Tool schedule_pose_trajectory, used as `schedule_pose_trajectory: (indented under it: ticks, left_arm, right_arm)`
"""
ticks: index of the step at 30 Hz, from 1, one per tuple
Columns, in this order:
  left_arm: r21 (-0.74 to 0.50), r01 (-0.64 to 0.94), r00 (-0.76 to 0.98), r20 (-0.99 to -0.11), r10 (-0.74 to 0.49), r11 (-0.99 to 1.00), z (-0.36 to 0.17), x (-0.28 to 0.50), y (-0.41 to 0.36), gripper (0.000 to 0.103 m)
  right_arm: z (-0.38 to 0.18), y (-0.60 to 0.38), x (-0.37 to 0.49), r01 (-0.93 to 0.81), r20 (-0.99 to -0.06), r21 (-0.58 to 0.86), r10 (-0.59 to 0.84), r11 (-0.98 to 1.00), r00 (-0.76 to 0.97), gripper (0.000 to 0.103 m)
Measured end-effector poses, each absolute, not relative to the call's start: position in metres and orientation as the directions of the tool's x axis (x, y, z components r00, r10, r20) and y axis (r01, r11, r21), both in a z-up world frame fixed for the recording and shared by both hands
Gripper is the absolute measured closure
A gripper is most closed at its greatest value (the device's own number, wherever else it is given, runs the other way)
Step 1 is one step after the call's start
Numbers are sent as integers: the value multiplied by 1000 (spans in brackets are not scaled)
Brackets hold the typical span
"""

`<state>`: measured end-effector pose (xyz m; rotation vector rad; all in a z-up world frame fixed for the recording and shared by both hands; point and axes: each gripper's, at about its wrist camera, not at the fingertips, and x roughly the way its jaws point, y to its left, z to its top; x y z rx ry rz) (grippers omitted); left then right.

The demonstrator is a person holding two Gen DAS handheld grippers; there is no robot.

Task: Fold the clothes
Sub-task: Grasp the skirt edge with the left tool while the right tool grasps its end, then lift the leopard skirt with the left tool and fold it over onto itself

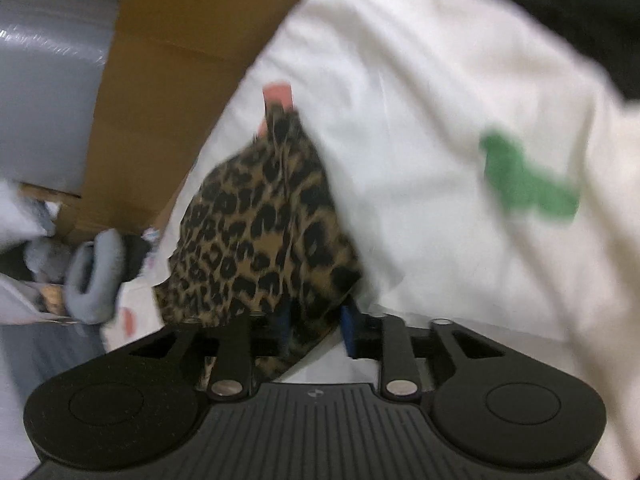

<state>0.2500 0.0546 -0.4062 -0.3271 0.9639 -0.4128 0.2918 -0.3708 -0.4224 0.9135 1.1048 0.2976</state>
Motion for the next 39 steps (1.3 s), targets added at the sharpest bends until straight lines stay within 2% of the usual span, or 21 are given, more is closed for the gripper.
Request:
schedule_pose_trajectory:
  ticks: [6,7,8,9,10,12,16,27,39]
  left_arm:
    - [-508,137,492,-710,-504,850,-411,253,61,69]
    - [-516,130,489,-710,-507,847,-412,253,61,74]
    - [-523,122,486,-709,-511,843,-413,254,62,84]
    - [-531,115,483,-709,-515,839,-414,255,63,88]
    - [-538,108,479,-708,-518,836,-414,256,64,90]
    - [-537,109,471,-713,-519,836,-412,257,65,92]
    - [-554,87,462,-714,-526,828,-402,259,71,93]
    - [-526,86,447,-738,-505,846,-367,251,81,94]
    - [-515,-1,396,-787,-472,857,-366,213,103,94]
  right_arm:
    - [-430,-367,301,225,-614,779,639,585,464,72]
    - [-431,-368,303,233,-612,781,636,579,470,72]
    - [-432,-369,304,242,-610,783,635,572,473,73]
    - [-434,-369,304,251,-609,785,634,566,477,77]
    - [-435,-369,305,255,-611,784,633,566,476,86]
    - [-434,-366,306,244,-619,776,628,582,472,90]
    - [-429,-363,307,234,-623,772,630,591,464,92]
    - [-414,-353,291,167,-604,788,692,592,395,93]
    - [-402,-321,266,41,-633,761,729,647,260,93]
